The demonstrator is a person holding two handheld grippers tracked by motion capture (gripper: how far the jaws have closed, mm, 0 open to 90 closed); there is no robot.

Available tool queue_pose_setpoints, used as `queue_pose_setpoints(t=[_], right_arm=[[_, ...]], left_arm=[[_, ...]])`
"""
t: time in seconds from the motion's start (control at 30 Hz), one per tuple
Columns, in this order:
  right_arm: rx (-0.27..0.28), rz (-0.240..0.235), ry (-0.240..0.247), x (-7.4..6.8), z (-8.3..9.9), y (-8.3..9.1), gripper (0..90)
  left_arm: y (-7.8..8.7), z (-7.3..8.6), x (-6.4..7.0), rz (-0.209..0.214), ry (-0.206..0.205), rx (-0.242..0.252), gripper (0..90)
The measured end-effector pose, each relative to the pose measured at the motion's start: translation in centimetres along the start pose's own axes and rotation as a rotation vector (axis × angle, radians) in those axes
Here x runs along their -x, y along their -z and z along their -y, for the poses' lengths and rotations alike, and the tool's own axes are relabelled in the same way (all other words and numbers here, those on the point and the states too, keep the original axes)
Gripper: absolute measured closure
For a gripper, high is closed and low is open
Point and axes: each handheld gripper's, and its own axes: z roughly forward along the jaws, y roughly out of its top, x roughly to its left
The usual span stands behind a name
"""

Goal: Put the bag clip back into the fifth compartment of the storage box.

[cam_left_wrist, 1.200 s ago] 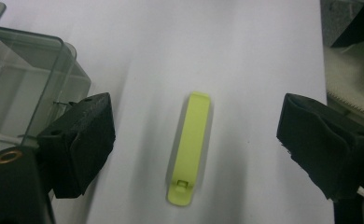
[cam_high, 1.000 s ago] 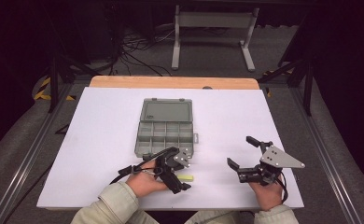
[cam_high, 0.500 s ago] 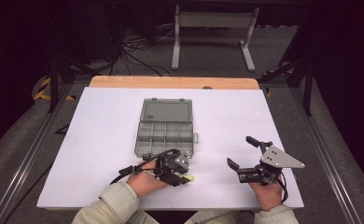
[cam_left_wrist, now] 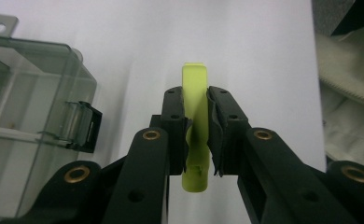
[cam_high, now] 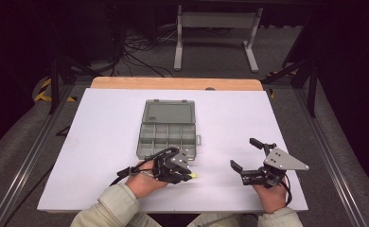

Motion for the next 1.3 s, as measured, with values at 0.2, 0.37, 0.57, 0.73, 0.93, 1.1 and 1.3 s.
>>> queue_pose_setpoints(t=[0.2,0.37,0.57,0.73,0.93,1.1,1.3], right_arm=[[0.0,0.001,0.0,0.0,0.0,0.0,2.3],[-0.001,0.001,0.0,0.0,0.0,0.0,2.3],[-0.001,0.0,0.0,0.0,0.0,0.0,2.3],[0.002,0.001,0.0,0.0,0.0,0.0,2.3],[-0.001,0.001,0.001,0.0,0.0,0.0,2.3],[-0.001,0.002,0.002,0.0,0.0,0.0,2.3],[-0.001,0.001,0.001,0.0,0.0,0.0,2.3]], left_arm=[[1.9,-0.2,0.1,0.003,0.011,0.053,77.9],[3.0,-0.3,0.3,-0.008,0.02,0.078,77.9],[4.6,-0.1,0.2,-0.026,0.034,0.111,77.9],[6.0,0.3,0.1,-0.047,0.051,0.141,77.9],[7.6,0.7,-0.1,-0.069,0.07,0.184,77.9],[8.4,0.9,-0.2,-0.092,0.095,0.206,77.9],[9.5,1.7,-0.4,-0.128,0.139,0.228,77.9]])
